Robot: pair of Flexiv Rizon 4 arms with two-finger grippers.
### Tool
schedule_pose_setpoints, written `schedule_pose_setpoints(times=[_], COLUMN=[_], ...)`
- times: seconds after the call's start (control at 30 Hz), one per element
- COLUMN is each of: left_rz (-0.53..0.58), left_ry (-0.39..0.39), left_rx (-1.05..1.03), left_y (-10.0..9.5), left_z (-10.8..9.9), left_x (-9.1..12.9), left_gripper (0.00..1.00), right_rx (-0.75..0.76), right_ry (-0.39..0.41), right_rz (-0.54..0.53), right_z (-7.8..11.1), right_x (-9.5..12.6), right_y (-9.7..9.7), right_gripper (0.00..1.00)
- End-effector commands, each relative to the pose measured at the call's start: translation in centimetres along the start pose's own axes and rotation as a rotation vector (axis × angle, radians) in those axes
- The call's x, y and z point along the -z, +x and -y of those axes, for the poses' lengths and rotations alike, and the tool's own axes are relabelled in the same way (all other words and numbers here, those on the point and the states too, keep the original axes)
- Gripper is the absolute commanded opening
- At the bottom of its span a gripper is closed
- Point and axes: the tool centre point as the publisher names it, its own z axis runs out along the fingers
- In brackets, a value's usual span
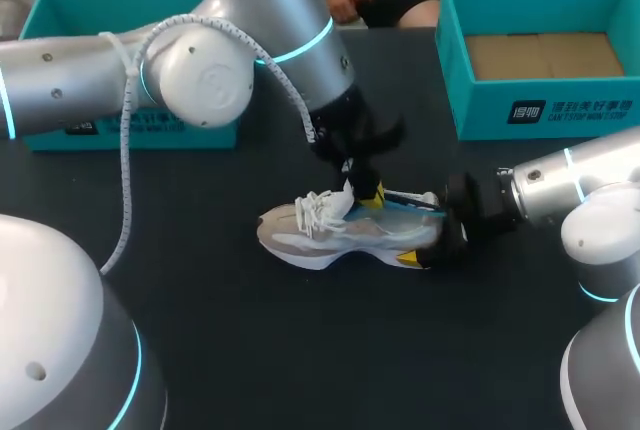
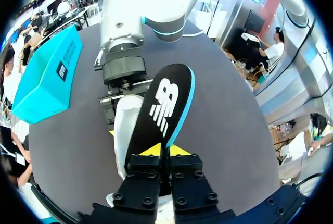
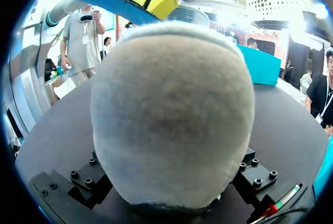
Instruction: Take the shoe out of the shoebox, open the shoe tongue, remove and reinsert the insole, then place the shoe into the shoebox
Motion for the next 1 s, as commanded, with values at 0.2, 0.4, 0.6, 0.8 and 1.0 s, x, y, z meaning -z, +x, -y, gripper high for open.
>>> schedule_pose_setpoints(times=[0.2,0.4,0.6,0.8,1.0], left_rz=[0.108,0.209,0.335,0.383,0.399], left_ry=[0.018,0.026,0.047,0.083,0.096], left_rx=[-0.047,-0.083,-0.069,-0.012,0.023], left_y=[0.6,0.5,0.1,-1.6,-2.9], left_z=[-0.3,0.0,0.2,0.6,1.1], left_x=[0.3,-0.2,-0.9,-1.5,-2.0], left_gripper=[0.43,0.44,0.43,0.45,0.43], right_rx=[-0.001,-0.001,-0.001,-0.001,-0.001], right_ry=[0.004,0.004,0.004,0.004,0.004], right_rz=[0.002,0.002,0.002,0.002,0.002], right_z=[0.2,0.2,0.2,0.2,0.2], right_x=[-0.4,-0.4,-0.4,-0.4,-0.4], right_y=[0.1,0.1,0.1,0.1,0.1], right_gripper=[0.0,0.0,0.0,0.0,0.0])
